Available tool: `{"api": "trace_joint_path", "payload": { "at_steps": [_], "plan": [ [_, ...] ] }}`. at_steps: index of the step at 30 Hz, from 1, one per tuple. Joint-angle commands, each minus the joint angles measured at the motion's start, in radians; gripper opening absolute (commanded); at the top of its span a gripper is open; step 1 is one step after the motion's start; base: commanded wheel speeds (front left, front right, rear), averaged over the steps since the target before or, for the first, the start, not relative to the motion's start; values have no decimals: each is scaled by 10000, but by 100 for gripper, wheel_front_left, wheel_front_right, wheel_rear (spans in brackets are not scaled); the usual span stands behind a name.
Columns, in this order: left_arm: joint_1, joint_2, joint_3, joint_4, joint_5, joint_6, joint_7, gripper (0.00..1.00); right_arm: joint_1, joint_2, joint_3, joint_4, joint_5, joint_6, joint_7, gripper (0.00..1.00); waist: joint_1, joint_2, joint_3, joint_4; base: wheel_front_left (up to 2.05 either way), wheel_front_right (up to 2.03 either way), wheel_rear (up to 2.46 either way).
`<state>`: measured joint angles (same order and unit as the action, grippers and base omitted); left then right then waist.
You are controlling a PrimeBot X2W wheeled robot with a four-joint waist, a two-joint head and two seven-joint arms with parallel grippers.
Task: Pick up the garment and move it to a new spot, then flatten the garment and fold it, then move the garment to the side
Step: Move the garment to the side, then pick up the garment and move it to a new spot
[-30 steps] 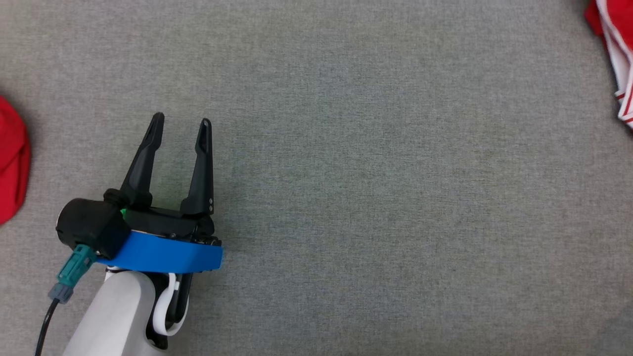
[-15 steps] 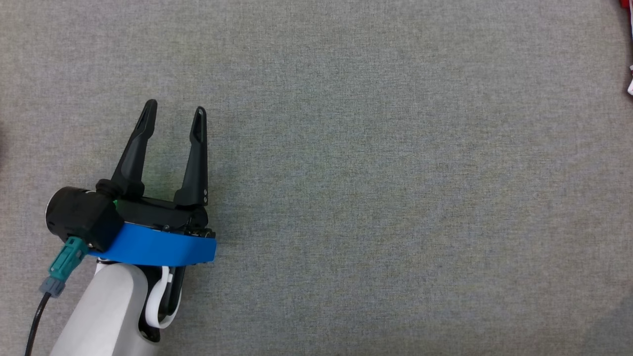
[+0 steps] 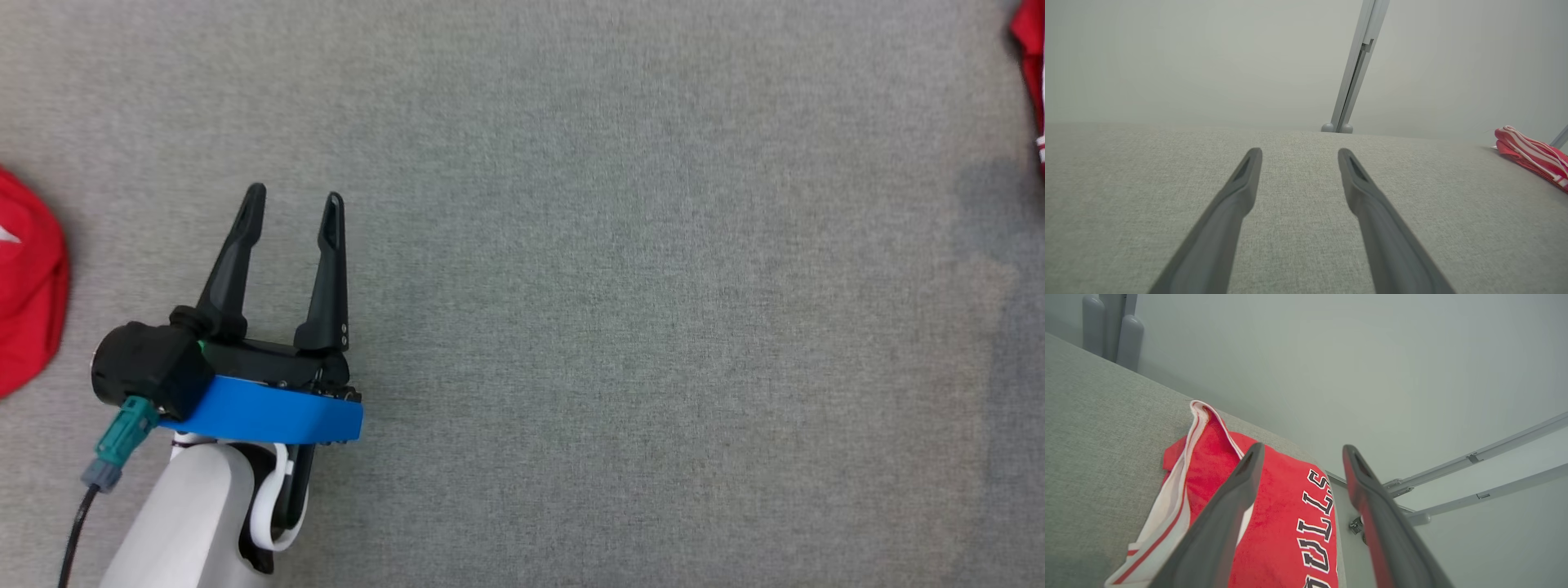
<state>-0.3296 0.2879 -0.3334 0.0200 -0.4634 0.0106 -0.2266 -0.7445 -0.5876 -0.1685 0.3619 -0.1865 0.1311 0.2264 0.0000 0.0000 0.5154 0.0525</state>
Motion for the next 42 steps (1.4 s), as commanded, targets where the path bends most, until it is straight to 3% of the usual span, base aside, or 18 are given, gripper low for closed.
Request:
{"api": "trace_joint_path", "payload": {
  "at_steps": [1, 8, 15, 20, 32, 42],
  "plan": [
    [138, -44, 9, 128, -57, 7, -74, 100, 311, 296, 14, -255, 170, -5, -212, 100, 0, 0, -341, -41, 0, 0, 0],
    [777, -288, 53, 788, -298, -11, -231, 100, 2130, 1760, 476, -1510, 1045, -4, -1060, 100, 0, 0, -1860, 100, 0, 0, 0],
    [1617, -355, 67, 1409, -465, 18, -304, 100, 4850, 3413, 668, -3470, 1686, -4, -1144, 100, 0, 0, -3381, 45, 0, 0, 0],
    [2033, -295, 7, 1598, -559, 14, -268, 100, 6080, 4136, 591, -4290, 2003, -4, -1389, 100, 0, 0, -3966, -129, 0, 0, 0],
    [2841, -352, 268, 2110, -876, 270, -329, 100, 7867, 5149, 109, -4418, 2666, -2, -1683, 100, 0, 0, -5254, -470, 0, 0, 0],
    [3378, -361, 433, 2133, -941, 529, -347, 100, 8248, 5367, 190, -3900, 3059, -2, -1904, 100, 0, 0, -5448, -493, 0, 0, 0]
  ]
}}
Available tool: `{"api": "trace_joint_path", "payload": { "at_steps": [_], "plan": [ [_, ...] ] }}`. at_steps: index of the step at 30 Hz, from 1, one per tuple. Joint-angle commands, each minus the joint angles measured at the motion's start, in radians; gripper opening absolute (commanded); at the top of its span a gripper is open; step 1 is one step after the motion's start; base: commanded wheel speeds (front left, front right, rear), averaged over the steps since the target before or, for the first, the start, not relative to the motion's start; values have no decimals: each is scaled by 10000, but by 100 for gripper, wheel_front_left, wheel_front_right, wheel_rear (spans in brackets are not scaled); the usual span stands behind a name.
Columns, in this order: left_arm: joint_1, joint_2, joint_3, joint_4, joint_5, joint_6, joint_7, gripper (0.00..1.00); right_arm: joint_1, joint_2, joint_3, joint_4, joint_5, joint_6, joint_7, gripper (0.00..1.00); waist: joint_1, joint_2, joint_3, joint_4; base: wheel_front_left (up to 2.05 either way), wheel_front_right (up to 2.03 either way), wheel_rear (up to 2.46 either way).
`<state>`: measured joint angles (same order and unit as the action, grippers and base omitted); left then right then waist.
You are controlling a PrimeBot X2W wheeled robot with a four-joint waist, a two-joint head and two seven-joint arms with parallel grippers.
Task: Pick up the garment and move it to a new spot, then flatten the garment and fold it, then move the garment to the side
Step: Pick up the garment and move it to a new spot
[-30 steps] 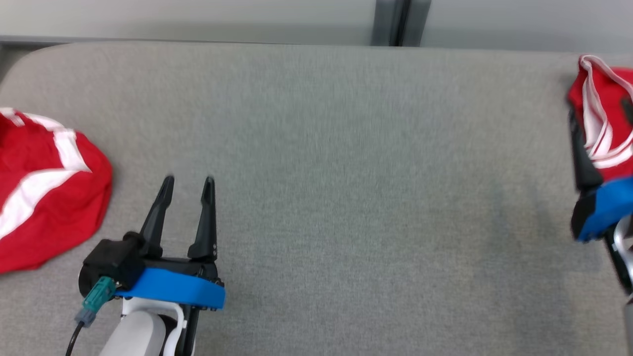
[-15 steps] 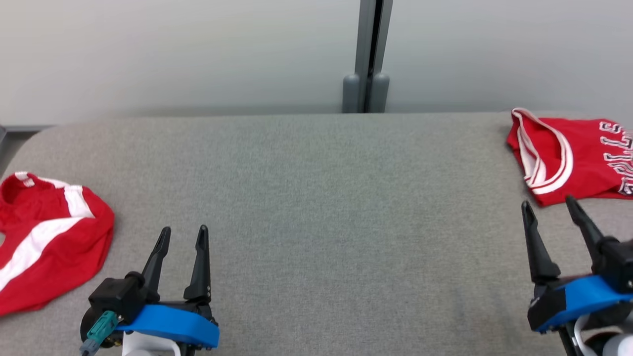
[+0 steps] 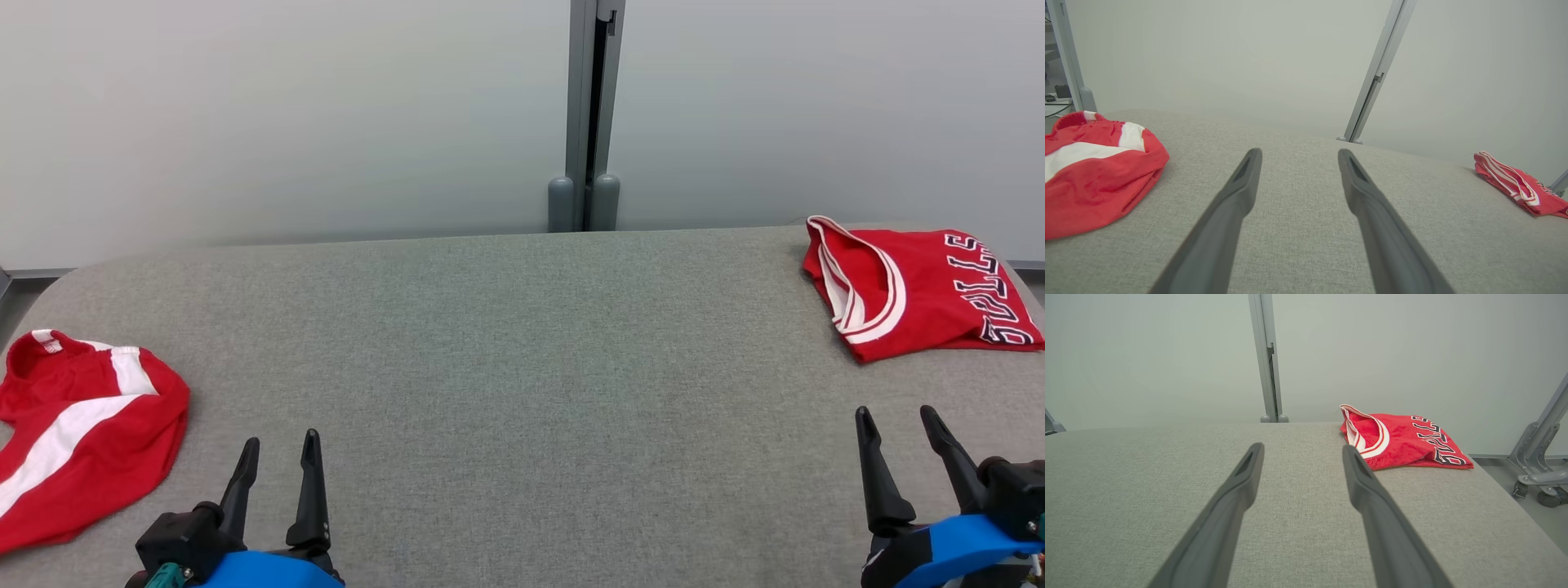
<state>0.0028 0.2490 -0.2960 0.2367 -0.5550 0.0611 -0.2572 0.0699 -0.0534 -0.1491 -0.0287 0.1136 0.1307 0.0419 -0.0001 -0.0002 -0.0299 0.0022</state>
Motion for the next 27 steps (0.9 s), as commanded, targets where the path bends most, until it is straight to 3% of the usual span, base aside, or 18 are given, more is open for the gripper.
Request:
{"api": "trace_joint_path", "payload": {
  "at_steps": [1, 15, 27],
  "plan": [
    [89, 43, 81, -63, -24, 47, -44, 100, 66, 30, 15, 48, 82, 1, -96, 100, 1, 2, 9, 32, 0, 0, 0],
    [121, 112, -22, -265, -26, 111, 82, 100, -6, 33, 155, 533, 206, 1, -467, 100, 1, 2, 56, 381, 0, 0, 0],
    [150, 450, -42, -698, 79, 264, 311, 100, -55, 30, 493, 994, 348, 1, -760, 100, 1, 2, 81, 2414, 0, 0, 0]
  ]
}}
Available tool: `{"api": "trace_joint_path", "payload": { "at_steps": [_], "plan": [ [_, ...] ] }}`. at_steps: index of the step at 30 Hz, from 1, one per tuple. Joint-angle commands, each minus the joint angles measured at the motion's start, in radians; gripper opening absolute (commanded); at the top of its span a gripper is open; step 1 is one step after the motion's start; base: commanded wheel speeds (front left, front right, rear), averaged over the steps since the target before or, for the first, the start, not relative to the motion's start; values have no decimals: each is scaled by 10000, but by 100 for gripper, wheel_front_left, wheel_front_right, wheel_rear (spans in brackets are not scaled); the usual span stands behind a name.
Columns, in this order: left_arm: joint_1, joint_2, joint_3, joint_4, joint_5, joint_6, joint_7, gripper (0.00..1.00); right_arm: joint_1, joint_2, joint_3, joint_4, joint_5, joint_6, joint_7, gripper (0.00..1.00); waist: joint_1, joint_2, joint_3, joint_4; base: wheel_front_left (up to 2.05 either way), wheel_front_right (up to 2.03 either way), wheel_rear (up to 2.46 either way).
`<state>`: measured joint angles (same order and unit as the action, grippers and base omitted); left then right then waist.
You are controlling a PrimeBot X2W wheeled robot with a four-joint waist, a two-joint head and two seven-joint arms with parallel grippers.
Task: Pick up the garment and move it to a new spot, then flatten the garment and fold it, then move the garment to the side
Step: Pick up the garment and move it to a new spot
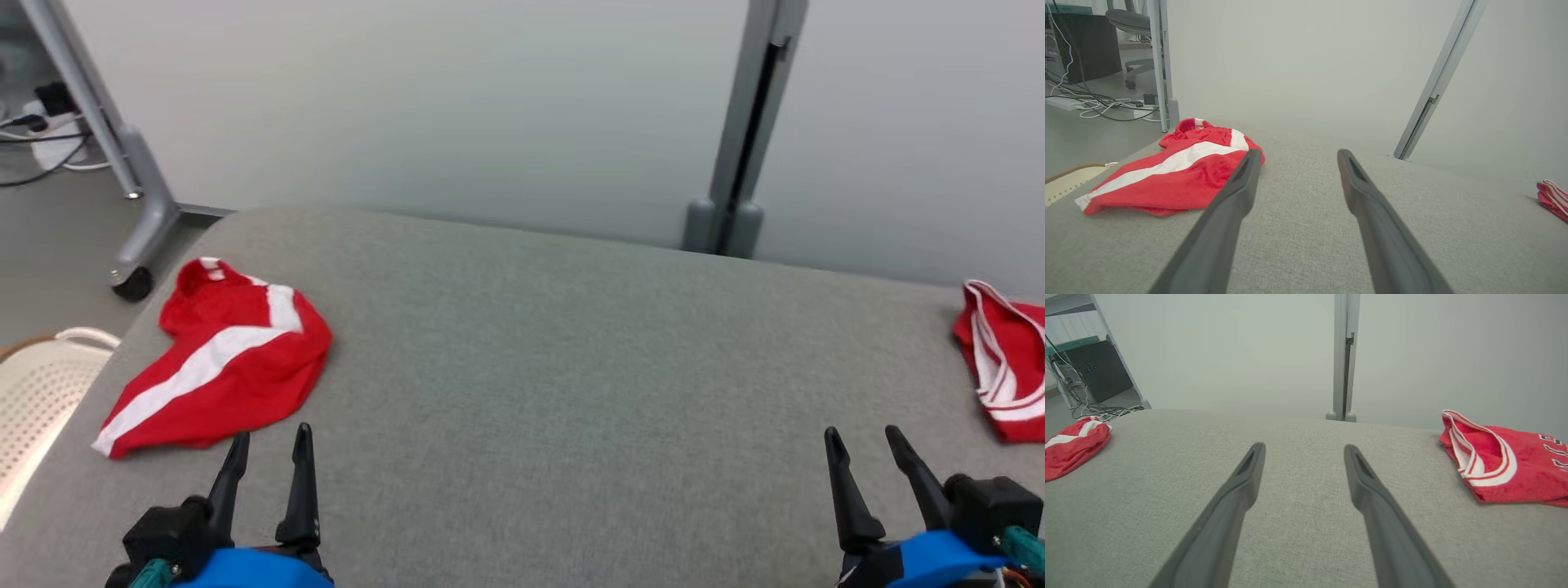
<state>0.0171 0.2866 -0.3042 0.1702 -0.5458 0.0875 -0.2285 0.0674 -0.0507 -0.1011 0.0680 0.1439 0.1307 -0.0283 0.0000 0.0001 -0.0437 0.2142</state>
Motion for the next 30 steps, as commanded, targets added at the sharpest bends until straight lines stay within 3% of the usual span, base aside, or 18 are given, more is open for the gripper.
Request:
{"api": "trace_joint_path", "payload": {
  "at_steps": [1, 8, 15, 22, 30],
  "plan": [
    [-5, 115, 69, -63, -45, -3, 33, 100, -44, -2, 63, 73, 82, 1, -86, 100, 0, -1, 207, 506, 0, 0, 0],
    [180, 220, 119, -251, -83, 108, 136, 100, -152, -6, 449, 435, 274, 1, -259, 100, 0, -1, 115, 1806, 0, 0, 0],
    [383, 263, 109, -501, -133, 237, 188, 100, -185, -7, 615, 708, 363, 1, -379, 100, 0, -1, 161, 2650, 0, 0, 0],
    [527, 304, 102, -666, -139, 340, 211, 100, -225, -7, 659, 879, 343, 1, -420, 100, 0, -1, 157, 2905, 0, 0, 0],
    [538, 354, 200, -865, -257, 472, 249, 100, -226, -7, 697, 925, 355, 1, -419, 100, 0, -1, 242, 2755, 0, 0, 0]
  ]
}}
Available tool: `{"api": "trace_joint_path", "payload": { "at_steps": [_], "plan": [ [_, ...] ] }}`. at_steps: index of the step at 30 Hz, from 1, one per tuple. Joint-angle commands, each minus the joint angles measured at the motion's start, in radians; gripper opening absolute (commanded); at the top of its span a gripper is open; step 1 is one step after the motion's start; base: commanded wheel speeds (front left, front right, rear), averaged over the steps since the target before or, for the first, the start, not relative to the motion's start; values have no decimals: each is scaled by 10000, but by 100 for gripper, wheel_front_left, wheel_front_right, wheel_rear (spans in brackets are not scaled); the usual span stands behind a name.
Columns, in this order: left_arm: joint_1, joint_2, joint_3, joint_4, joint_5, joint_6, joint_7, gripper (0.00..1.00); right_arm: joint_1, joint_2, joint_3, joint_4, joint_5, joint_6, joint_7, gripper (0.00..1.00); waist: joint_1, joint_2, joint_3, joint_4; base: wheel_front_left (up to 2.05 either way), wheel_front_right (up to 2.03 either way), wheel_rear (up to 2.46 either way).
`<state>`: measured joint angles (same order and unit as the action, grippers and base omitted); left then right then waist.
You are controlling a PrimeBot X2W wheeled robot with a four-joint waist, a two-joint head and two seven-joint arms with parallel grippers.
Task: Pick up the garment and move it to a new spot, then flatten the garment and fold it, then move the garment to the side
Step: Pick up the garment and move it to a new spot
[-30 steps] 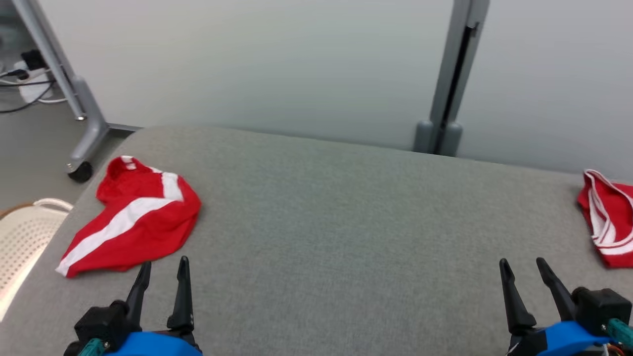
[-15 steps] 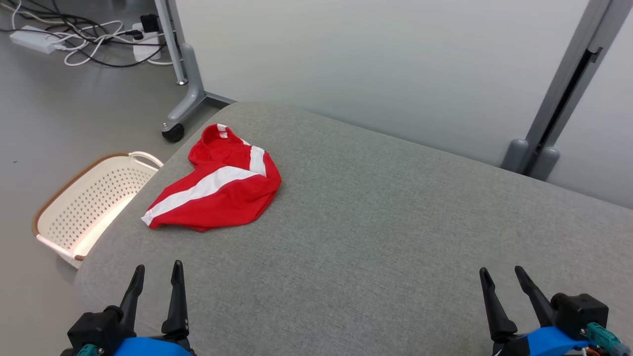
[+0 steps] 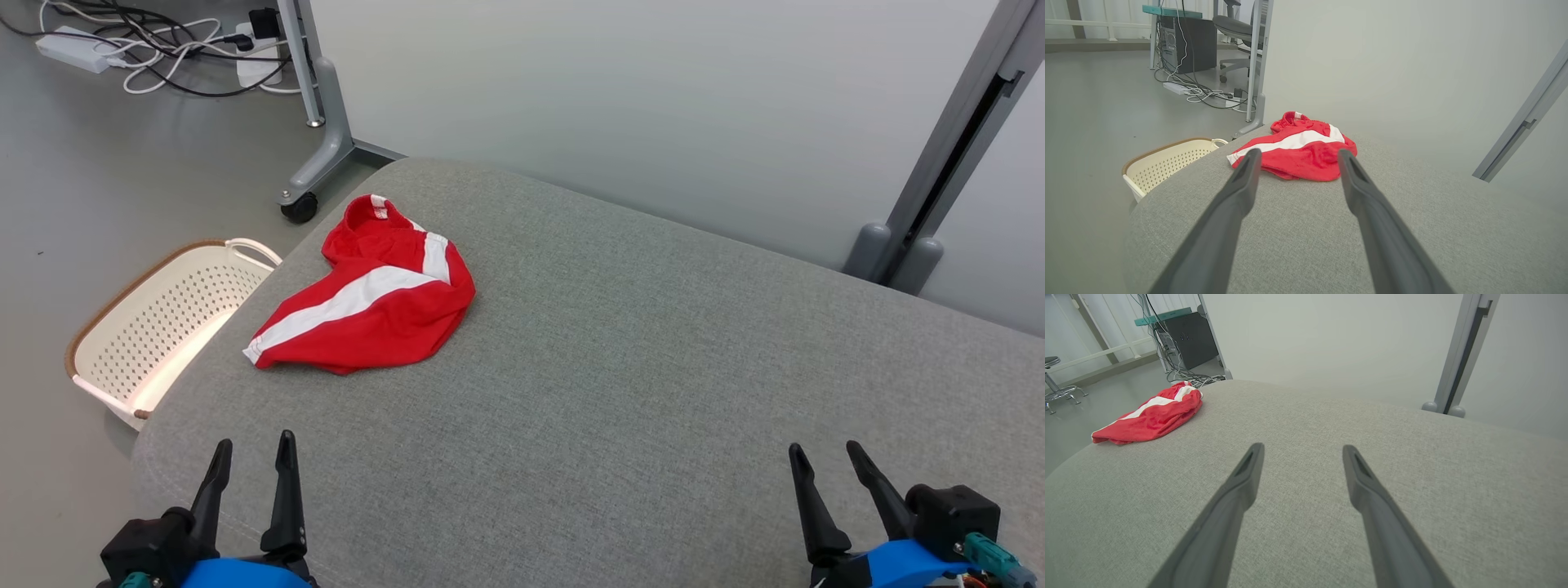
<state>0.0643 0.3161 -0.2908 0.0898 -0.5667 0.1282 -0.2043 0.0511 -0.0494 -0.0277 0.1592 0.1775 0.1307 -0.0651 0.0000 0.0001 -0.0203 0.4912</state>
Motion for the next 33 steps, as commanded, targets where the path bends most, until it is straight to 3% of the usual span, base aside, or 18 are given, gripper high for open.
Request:
{"api": "trace_joint_path", "payload": {
  "at_steps": [1, 8, 16, 17, 22, 26, 33],
  "plan": [
    [21, 78, 98, -102, -63, 79, 48, 100, -32, -20, -58, 8, 22, 1, -49, 100, 0, -1, 33, -27, 0, 0, 0],
    [-1147, 466, 612, -710, -425, -83, 395, 100, -222, -20, -196, -372, -203, 1, 104, 100, 0, -1, 702, -95, 0, 0, 0],
    [-3350, 1423, 1480, -533, -1509, -375, 2245, 100, -616, -23, -166, -1026, -683, 1, 590, 100, 0, -1, 2086, -528, 0, 0, 0],
    [-4013, 1566, 1729, -292, -1981, -435, 2798, 100, -839, -51, -183, -1368, -885, 1, 771, 100, 0, -1, 2709, -766, 0, 0, 0],
    [-5033, 1982, 2156, 504, -2576, -569, 3482, 100, -1082, -273, -204, -1985, -1148, 3, 1136, 100, 0, -1, 3802, -1235, 0, 0, 0],
    [-6000, 1992, 2472, 1407, -3142, -613, 3924, 100, -1310, -560, -147, -2551, -1186, 3, 1469, 100, 0, -1, 4631, -1706, 0, 0, 0],
    [-6802, 2075, 2925, 2892, -3987, -201, 4929, 100, -1570, -710, 117, -3335, -1133, 1, 1701, 100, 0, -1, 5455, -2578, 0, 0, 0]
  ]
}}
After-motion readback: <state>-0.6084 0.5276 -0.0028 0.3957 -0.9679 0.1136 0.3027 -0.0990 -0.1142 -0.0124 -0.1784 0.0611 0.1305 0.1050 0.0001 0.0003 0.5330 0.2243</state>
